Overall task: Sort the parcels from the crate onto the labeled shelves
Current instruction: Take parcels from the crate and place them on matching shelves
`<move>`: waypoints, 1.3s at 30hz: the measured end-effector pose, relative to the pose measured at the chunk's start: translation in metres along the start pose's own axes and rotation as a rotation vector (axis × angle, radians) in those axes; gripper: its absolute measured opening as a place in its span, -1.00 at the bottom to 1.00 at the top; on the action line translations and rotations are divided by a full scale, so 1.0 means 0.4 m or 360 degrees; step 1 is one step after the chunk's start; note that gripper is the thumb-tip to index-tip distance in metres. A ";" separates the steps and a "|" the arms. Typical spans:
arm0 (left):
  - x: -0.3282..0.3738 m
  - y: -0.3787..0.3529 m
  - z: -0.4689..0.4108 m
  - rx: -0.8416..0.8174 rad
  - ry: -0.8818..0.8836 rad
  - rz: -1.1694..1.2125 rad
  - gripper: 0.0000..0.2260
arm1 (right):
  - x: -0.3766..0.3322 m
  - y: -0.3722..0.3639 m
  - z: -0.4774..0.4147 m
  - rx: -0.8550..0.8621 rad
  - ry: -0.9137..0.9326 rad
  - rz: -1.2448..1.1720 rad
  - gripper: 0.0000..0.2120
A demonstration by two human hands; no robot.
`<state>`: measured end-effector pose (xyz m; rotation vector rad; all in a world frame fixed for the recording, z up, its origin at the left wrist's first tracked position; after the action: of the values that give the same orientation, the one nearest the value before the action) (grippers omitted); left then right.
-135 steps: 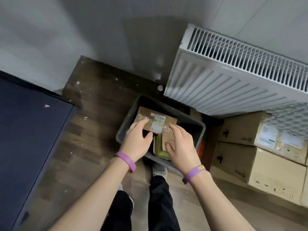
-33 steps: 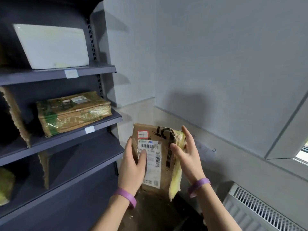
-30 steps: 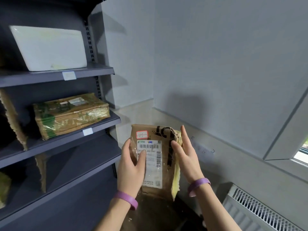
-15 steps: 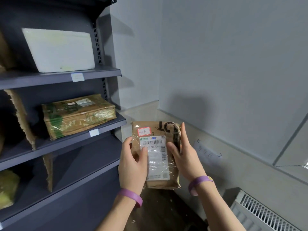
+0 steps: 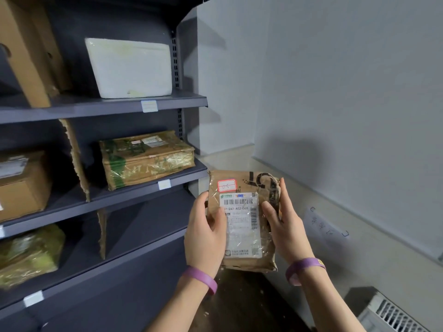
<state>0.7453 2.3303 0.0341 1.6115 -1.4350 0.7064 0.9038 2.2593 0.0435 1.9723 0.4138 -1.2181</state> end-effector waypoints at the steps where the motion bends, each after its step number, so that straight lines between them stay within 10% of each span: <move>1: -0.004 0.009 -0.005 0.0008 0.0002 -0.0001 -0.71 | -0.007 -0.010 -0.002 -0.0009 0.0004 -0.0012 -0.39; 23: -0.333 0.492 -0.029 0.0343 0.0495 -0.0294 -0.73 | -0.145 -0.631 0.080 -0.0737 0.0044 -0.0113 -0.40; 39: -0.347 0.338 -0.283 0.0537 0.0421 -0.0333 -0.66 | -0.124 -0.662 -0.260 -0.0695 0.0135 -0.0285 -0.44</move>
<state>0.6015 2.4995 0.0012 1.8113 -0.9776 1.0354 0.7799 2.5159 -0.0038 1.6377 0.8397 -1.0455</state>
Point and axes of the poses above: each hand's wrist, its own z-axis away from the middle knuckle, its own y-axis out of the back of the hand, x = y × z, the point moved 3 cm from there along -z, towards the middle knuckle, and after that the axes turned 6 degrees about z, right-handed, at the moved point
